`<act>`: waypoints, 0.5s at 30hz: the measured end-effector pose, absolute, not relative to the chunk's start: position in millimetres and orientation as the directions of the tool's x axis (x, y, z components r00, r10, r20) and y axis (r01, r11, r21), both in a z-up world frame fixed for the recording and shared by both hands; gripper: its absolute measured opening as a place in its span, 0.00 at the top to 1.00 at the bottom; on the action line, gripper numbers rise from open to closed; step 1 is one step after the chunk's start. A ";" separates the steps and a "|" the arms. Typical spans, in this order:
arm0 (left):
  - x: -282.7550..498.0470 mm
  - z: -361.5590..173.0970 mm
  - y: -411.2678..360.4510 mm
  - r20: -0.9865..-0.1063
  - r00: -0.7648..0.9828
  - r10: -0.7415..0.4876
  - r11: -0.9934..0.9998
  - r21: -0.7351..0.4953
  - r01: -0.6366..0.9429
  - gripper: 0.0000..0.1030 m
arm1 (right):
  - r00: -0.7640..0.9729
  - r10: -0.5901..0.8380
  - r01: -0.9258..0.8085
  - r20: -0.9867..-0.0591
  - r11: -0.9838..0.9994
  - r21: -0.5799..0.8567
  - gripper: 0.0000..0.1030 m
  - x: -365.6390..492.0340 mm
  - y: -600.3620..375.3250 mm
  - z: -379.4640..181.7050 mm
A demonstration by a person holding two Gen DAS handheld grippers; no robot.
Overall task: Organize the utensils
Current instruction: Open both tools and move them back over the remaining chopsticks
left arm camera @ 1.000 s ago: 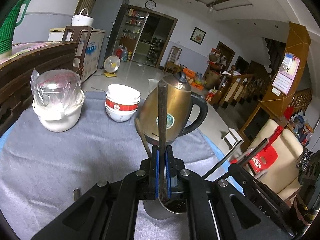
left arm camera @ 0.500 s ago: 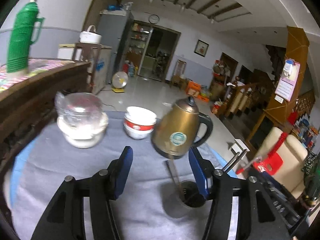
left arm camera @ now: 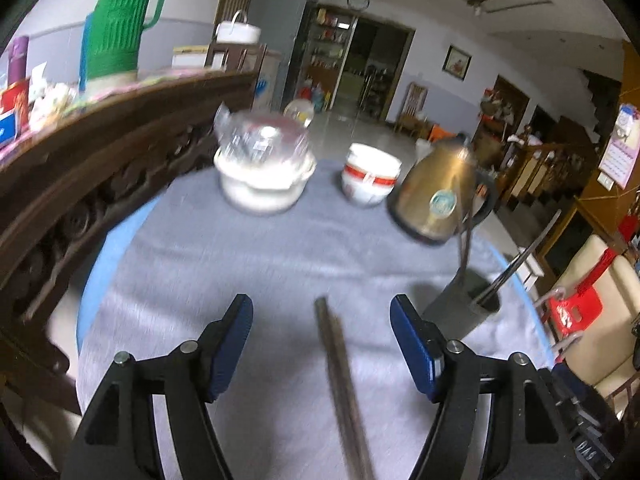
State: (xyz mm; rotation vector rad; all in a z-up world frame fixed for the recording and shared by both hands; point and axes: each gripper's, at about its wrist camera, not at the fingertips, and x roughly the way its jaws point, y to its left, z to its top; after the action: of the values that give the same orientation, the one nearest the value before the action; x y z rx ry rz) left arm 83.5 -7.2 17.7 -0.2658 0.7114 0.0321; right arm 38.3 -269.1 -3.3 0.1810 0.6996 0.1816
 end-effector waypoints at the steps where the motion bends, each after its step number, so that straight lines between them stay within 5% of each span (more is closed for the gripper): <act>1: 79.8 11.1 -4.4 -0.658 0.750 -0.059 0.966 -0.228 -0.124 0.30 | 0.733 0.227 -0.105 -0.641 0.969 0.222 0.26 37.3 -264.9 -11.5; 15: 59.2 -63.4 15.1 -0.798 0.603 0.001 0.963 -0.162 -0.216 0.30 | 0.584 0.191 -0.083 -0.789 0.981 0.176 0.26 29.9 -253.4 -74.0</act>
State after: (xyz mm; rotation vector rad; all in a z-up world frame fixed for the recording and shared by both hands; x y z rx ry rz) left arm 59.2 15.1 -63.4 -0.2535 0.9176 0.1269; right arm 29.9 -253.4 -74.0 0.1246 0.9343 0.1606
